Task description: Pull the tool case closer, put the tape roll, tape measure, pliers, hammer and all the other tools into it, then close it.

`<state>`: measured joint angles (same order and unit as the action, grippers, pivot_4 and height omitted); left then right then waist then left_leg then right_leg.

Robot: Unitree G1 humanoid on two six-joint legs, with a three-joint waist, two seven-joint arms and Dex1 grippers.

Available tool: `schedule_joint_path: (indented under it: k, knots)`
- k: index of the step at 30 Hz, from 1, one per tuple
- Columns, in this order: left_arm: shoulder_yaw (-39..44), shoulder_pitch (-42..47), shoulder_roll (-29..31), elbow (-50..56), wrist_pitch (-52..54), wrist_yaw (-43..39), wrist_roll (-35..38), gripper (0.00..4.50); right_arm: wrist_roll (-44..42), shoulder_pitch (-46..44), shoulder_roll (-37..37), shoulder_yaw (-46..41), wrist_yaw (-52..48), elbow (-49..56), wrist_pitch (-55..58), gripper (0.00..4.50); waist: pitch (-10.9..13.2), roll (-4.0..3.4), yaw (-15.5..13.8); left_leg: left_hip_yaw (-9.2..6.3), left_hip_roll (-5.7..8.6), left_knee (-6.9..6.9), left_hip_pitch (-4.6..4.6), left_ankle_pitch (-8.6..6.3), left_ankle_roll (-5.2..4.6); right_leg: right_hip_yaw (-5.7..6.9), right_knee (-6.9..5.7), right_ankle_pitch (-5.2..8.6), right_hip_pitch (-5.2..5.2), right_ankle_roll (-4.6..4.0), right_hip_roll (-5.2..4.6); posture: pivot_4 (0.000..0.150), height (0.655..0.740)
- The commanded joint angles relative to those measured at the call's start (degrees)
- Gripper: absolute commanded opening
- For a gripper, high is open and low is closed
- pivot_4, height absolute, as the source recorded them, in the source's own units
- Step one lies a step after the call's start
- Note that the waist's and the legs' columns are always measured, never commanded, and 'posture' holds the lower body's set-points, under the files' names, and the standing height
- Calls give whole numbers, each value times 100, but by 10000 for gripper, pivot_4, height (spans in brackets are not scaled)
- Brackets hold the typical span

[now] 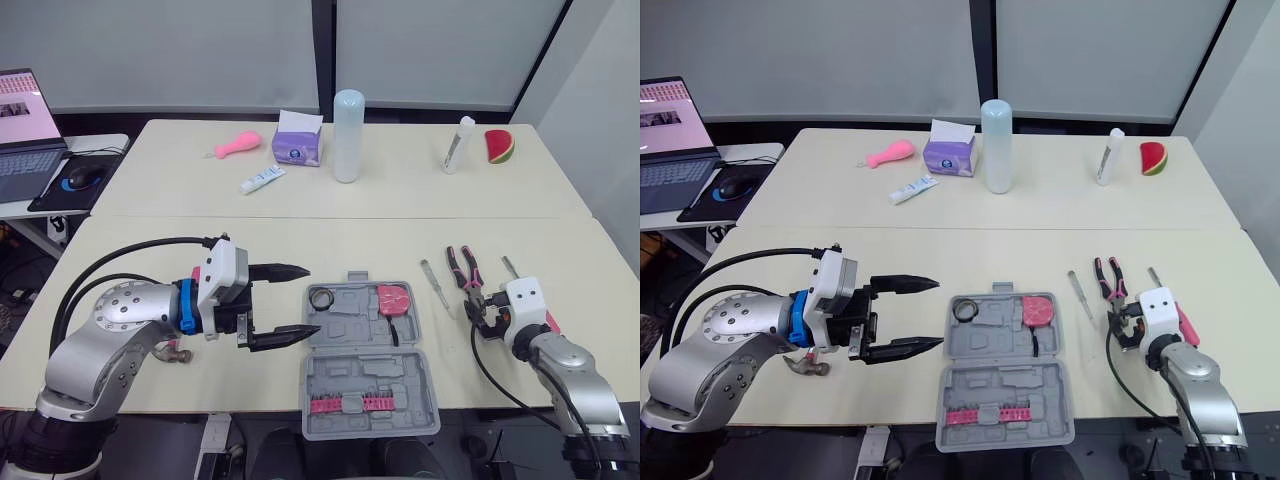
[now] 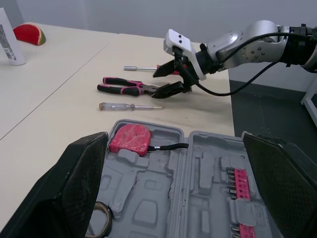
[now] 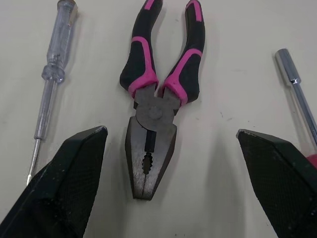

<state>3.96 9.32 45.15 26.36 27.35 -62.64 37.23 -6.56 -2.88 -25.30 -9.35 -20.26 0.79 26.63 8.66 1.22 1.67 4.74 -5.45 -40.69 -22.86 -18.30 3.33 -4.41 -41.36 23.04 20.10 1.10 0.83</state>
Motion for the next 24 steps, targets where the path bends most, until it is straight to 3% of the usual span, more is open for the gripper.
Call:
schedule_joint_path:
  k: [1,6,12,19,24]
  knots:
    - [-11,-27,-19,193,-45,37,17,45000,31,-157,40,5,54,-112,-239,44588,0,-1,0,-1,0,0,0,0,0,1,-1,0,0,0,0,1500,7075]
    - [-44,-40,-55,179,-72,67,-3,45000,13,-318,193,-17,149,-412,-300,42904,0,-1,0,-1,-2,-1,0,0,0,2,-3,0,1,0,0,1500,7075]
    - [-64,-36,-108,154,-117,88,-18,45000,-90,-354,344,-150,261,-530,-356,25730,0,-1,-1,-3,-2,-2,0,0,0,4,-5,0,0,0,0,1500,7075]
    - [-64,-45,-147,119,-163,62,-69,45000,-120,-367,382,-180,335,-525,-498,13019,1,-1,-6,-4,-2,-2,0,0,0,6,-6,0,-1,0,0,1500,7075]
    - [-7,-49,-189,7,-244,54,-127,45000,-138,-283,366,-169,357,-202,-659,12468,3,-5,-6,-4,-2,-2,-1,0,0,6,-6,0,0,0,0,1500,7075]
